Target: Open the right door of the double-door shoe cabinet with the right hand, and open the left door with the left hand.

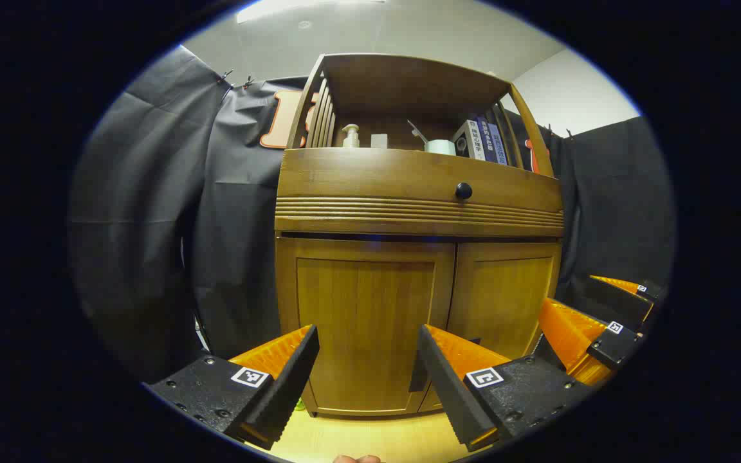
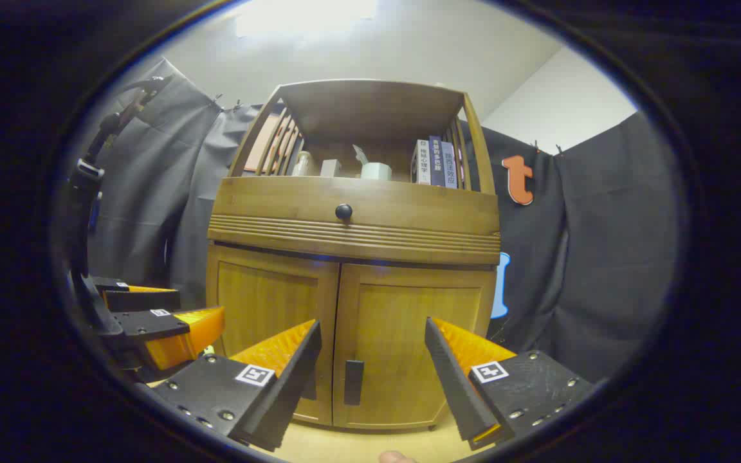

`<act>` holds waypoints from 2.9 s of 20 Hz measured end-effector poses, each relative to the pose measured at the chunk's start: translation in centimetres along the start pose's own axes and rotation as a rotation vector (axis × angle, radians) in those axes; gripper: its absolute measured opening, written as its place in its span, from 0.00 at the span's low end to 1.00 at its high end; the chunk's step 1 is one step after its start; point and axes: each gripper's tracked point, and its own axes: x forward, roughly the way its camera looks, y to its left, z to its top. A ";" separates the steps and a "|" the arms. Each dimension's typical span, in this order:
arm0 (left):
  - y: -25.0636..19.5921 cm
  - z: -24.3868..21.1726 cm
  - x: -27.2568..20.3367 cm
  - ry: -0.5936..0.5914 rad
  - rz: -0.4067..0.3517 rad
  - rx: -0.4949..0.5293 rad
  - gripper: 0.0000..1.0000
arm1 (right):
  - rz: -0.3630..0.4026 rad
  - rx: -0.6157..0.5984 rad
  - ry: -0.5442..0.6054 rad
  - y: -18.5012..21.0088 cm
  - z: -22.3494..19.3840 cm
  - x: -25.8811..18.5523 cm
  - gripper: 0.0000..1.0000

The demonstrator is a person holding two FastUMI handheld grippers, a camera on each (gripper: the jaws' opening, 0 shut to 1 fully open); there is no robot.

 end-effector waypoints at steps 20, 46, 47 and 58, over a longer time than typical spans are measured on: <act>1.4 0.5 -0.6 -0.010 0.025 0.020 0.96 | 0.029 -0.054 0.088 0.8 -4.8 2.6 0.94; 7.1 -1.0 -0.3 0.027 0.144 0.092 0.96 | -0.048 0.049 0.373 2.5 -17.9 11.8 0.31; 7.0 -1.1 -0.4 0.027 0.144 0.092 0.96 | -0.056 0.041 0.368 2.2 -17.9 11.3 0.31; 3.9 -1.0 -1.9 0.020 0.097 0.106 0.96 | -0.073 0.070 0.362 1.0 -16.3 9.3 0.26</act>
